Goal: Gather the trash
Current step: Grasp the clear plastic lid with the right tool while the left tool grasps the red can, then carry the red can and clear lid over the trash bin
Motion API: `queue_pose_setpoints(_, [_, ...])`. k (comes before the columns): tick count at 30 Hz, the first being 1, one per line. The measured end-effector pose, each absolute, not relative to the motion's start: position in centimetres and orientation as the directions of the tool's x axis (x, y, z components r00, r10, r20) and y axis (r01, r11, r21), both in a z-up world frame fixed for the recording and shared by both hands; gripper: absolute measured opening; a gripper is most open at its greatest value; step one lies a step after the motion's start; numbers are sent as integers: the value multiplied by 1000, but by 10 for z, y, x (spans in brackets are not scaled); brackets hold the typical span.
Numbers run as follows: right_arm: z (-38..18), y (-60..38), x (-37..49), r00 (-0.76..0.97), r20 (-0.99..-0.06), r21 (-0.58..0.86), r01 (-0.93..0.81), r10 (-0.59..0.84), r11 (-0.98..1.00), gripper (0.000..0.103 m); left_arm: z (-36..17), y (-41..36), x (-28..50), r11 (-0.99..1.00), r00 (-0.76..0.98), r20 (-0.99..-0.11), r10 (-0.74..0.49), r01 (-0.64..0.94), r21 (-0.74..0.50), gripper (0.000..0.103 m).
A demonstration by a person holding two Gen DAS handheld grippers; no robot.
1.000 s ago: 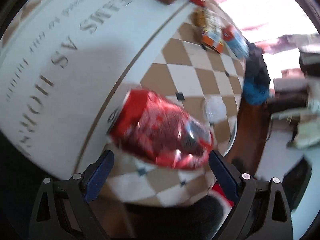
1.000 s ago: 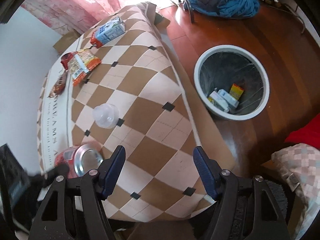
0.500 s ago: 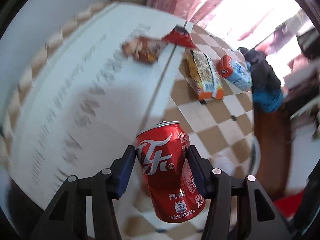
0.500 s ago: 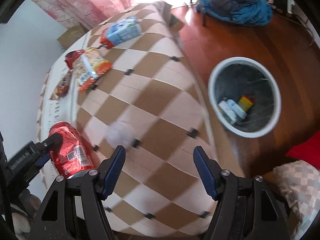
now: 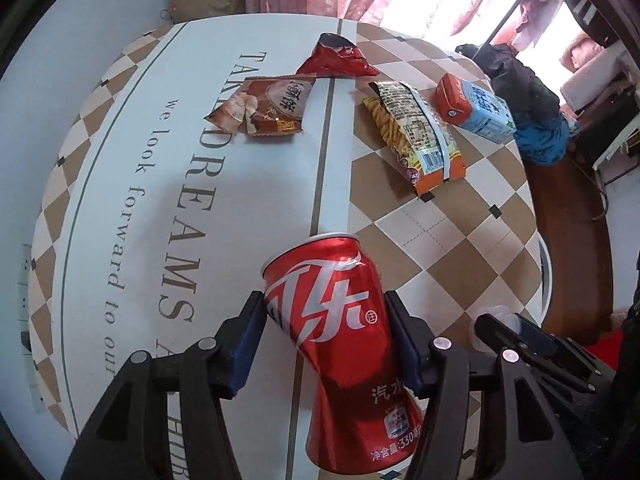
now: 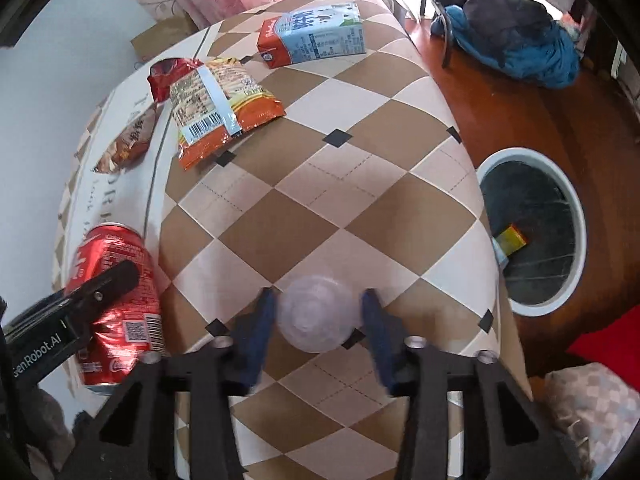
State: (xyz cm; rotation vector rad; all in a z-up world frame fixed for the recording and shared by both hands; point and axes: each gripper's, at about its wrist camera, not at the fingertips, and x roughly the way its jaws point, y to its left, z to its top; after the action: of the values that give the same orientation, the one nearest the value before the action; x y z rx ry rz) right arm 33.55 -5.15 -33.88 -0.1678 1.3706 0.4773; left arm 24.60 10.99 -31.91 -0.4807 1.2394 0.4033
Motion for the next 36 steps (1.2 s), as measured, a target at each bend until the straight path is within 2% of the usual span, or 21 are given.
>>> queue_pose_setpoints(7, [-338,-65,329,140,-972,106,-450,187,887,44,-315,99,230,884,216,-960,179,-464,61,55])
queue_pose_setpoints(15, [-339,-66,319,183,-969,62,-465,164,883,44,-332,93,226,894,172,-970,172,-440,80,58])
queue_pose_setpoints(18, [-339,-63,316,197,-968,42,-480,154,876,44,-341,97,220,881,161,-976,148,-471,56,47])
queue_pose_setpoints(21, [-339,-62,313,214,-965,24,-495,149,868,43,-338,99,209,866,184,-970,161,-498,49,47])
queue_pose_setpoints(29, [-318,-70,302,227,-949,85,-481,217,873,43,-292,90,195,856,275,-933,231,-513,61,46])
queue_pose_setpoints(36, [-255,-94,295,301,-900,140,-487,316,862,43,-223,63,204,879,393,-874,286,-470,76,46])
